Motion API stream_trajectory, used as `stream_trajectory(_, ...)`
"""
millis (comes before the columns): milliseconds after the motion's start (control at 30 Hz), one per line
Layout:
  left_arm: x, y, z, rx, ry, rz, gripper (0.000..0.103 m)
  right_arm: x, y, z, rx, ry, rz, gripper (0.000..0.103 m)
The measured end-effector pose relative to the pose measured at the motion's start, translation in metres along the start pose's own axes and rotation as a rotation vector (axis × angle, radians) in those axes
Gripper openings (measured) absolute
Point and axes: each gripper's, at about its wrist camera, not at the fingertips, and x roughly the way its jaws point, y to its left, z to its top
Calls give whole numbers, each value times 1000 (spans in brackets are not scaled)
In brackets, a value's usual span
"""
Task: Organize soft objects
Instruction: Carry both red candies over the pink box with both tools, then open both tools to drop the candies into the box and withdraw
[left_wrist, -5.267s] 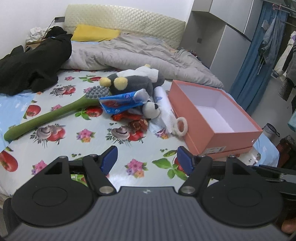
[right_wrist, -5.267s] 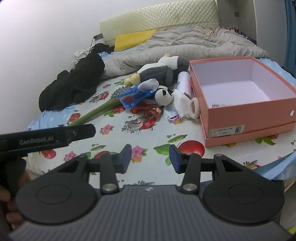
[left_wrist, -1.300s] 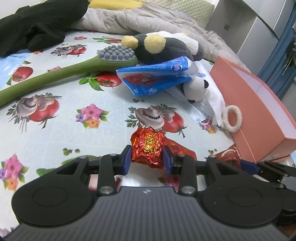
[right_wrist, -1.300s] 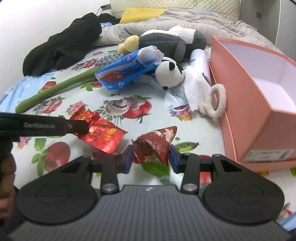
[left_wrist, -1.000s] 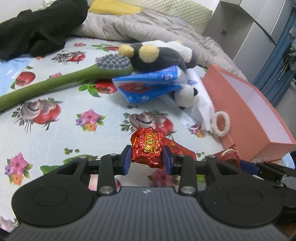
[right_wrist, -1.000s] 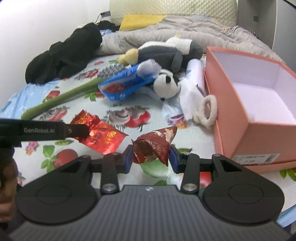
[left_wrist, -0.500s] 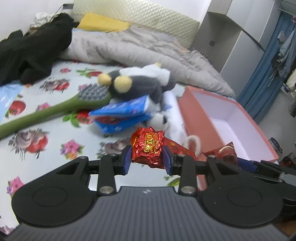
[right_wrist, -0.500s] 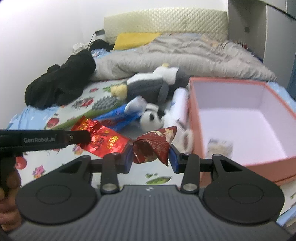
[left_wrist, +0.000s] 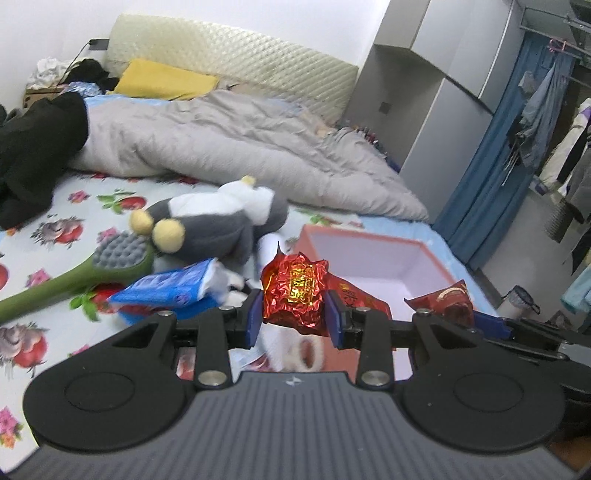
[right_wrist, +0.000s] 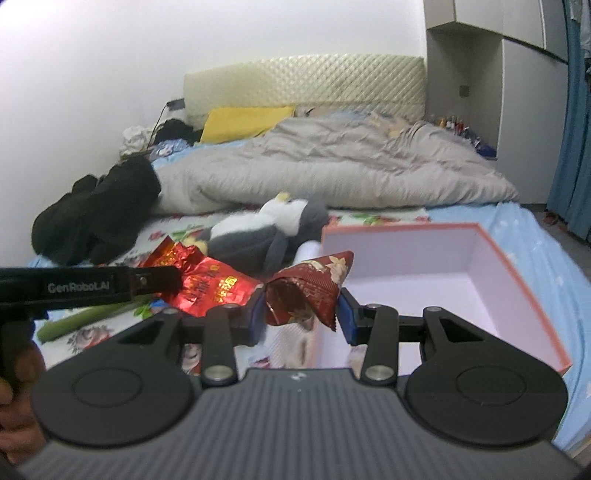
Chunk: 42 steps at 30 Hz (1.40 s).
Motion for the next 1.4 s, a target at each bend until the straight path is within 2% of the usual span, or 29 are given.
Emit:
stream_trajectory(167, 14, -28, 15, 27, -6, -32, 41, -2, -25, 15, 14, -31, -27, 44)
stream_trajectory(333, 46, -51, 18, 43, 31, -58, 41, 10, -52, 13, 48, -9, -60, 44)
stream_trajectory(600, 113, -80, -2, 80, 158, -87, 41, 47, -99, -10, 122, 125, -108, 44)
stream_trajectory(933, 185, -95, -28, 119, 313, -86, 41, 100, -144, -43, 196, 310, -132, 45)
stream_trajectory(1100, 208, -97, -34, 126, 348, -86, 41, 116, -157, -56, 234, 366, -135, 45)
stream_trajectory(1233, 215, -96, -35, 126, 359, -85, 41, 120, -161, -59, 236, 378, -140, 45)
stream_trajectory(1267, 216, -96, -34, 125, 359, -86, 42, 120, -162, -59, 239, 379, -141, 48)
stream_trajectory(1400, 212, -98, -34, 136, 348, -93, 54, 120, -163, -57, 256, 386, -142, 53)
